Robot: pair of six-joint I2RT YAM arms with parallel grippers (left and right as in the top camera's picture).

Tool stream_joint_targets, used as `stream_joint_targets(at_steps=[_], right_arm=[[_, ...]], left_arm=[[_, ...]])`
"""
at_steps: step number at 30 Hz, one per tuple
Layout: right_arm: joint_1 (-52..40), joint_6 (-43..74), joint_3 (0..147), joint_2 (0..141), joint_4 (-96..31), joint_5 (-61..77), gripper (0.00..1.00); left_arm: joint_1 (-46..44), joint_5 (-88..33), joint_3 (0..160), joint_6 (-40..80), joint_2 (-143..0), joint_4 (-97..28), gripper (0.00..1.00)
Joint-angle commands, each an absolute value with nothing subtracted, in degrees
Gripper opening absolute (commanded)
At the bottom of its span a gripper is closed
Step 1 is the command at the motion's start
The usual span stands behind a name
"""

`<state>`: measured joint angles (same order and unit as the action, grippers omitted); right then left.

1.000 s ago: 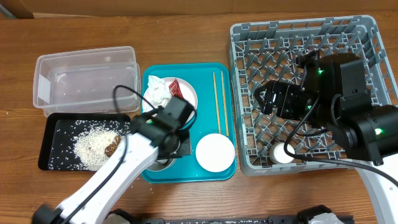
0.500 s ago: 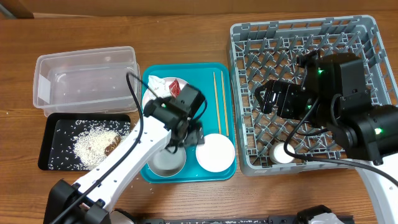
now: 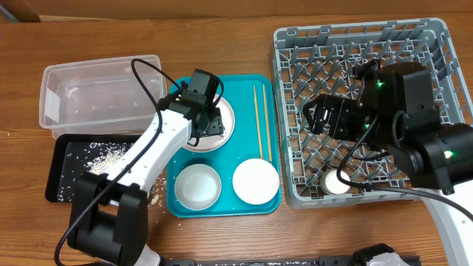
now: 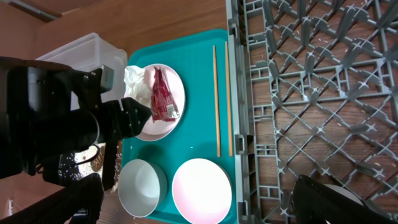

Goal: Sort waste into correct bins and load items into the dishwasher
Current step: 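Grasp the red wrapper from the plate and drop it into the clear bin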

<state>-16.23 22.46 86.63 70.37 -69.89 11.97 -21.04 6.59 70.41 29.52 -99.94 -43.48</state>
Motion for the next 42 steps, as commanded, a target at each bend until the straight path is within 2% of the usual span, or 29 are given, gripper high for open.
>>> stream_joint_targets(at_steps=[1, 6, 10, 13, 15, 17, 19, 25, 30, 34, 39, 40, 42], right_arm=[[-16.5, 22.5, 87.4, 71.8, -69.8, 11.8, 0.99], [-16.4, 22.5, 87.4, 74.3, -70.4, 13.0, 0.99], [-16.4, 22.5, 87.4, 75.2, -70.8, 13.2, 0.98], [-16.4, 22.5, 87.4, 75.2, -71.4, 13.3, 0.98], [-16.4, 22.5, 87.4, 75.2, -71.7, 13.5, 0.98], [-16.4, 22.5, 87.4, 75.2, -71.7, 13.9, 0.97], [-16.4, 22.5, 87.4, 75.2, -71.7, 14.3, 0.97], [-16.4, 22.5, 87.4, 75.2, -72.6, 14.7, 0.96], [-16.4, 22.5, 87.4, 75.2, -72.6, 14.7, 0.96], [-16.4, 22.5, 87.4, 75.2, -72.5, 14.7, 0.96], [-16.4, 22.5, 87.4, 75.2, -72.2, 14.7, 0.96], [-16.4, 22.5, 87.4, 75.2, -72.3, 14.7, 0.96], [-16.4, 22.5, 87.4, 75.2, -72.5, 14.8, 0.96]], left_arm=[[-21.0, 3.9, 71.9, 27.4, -98.5, -44.2, 0.71], [-21.2, 2.4, 71.9, 27.0, -98.5, -39.9, 0.71], [-21.6, 2.9, 71.9, 27.0, -102.1, -37.1, 0.59], [-21.6, 1.6, 71.9, 27.0, -106.0, -36.1, 0.54], [-21.6, -0.8, 71.9, 27.1, -107.7, -35.2, 0.39], [-21.3, -5.1, 71.9, 27.8, -108.1, -34.5, 0.16], [-20.8, -9.5, 73.3, 28.3, -107.4, -35.2, 0.04], [-16.4, -8.3, 84.9, 29.8, -102.4, -48.5, 0.04], [-10.8, 2.9, 93.6, 29.7, -98.7, -60.0, 0.04], [-5.3, 10.8, 94.5, 28.0, -98.1, -61.5, 0.04], [-0.4, 11.1, 93.8, 27.2, -102.5, -59.1, 0.04], [0.2, 11.1, 93.8, 27.2, -103.5, -58.4, 0.08], [1.3, 10.4, 93.9, 27.2, -104.9, -57.8, 0.38]])
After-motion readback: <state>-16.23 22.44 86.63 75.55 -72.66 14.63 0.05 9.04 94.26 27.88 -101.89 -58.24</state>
